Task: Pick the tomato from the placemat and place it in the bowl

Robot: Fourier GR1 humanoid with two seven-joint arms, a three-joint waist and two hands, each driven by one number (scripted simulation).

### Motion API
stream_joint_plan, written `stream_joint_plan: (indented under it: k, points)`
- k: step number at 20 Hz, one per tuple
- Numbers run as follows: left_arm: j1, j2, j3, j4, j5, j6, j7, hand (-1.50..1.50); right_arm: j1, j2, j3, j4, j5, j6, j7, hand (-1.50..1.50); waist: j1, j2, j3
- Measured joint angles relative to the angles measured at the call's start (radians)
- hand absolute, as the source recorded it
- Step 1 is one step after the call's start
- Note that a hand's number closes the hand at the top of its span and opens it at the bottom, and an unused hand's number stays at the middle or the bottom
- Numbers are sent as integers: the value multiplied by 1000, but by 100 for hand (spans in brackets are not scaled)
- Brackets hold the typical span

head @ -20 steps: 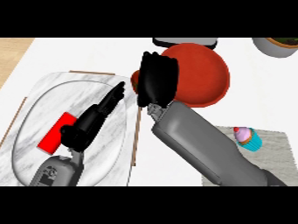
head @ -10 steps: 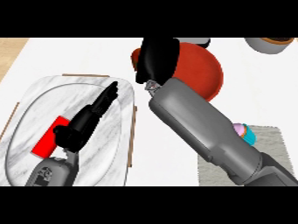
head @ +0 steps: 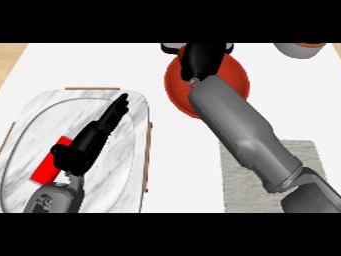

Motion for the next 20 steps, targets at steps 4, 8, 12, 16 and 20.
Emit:
stream_joint_plan:
  k: [4,8,12,16,20]
  points:
    - [19,-5,-7,-18,-3,-1,-5,0,9,-5,-94,88,-91,18,-54,150,1,2,1]
    - [17,0,-1,-23,-4,-5,-6,0,31,-6,-208,133,-217,28,-143,-150,4,6,1]
    - [-2,-10,6,8,-7,-4,-12,0,28,-17,-284,173,-295,19,-299,-150,2,6,1]
    - [-4,-10,11,13,-11,-6,-18,0,14,-34,-334,209,-322,-63,-404,-150,5,7,1]
    - [16,-23,-3,-7,-27,7,-10,0,22,-54,-383,203,-346,-176,-460,-150,0,3,1]
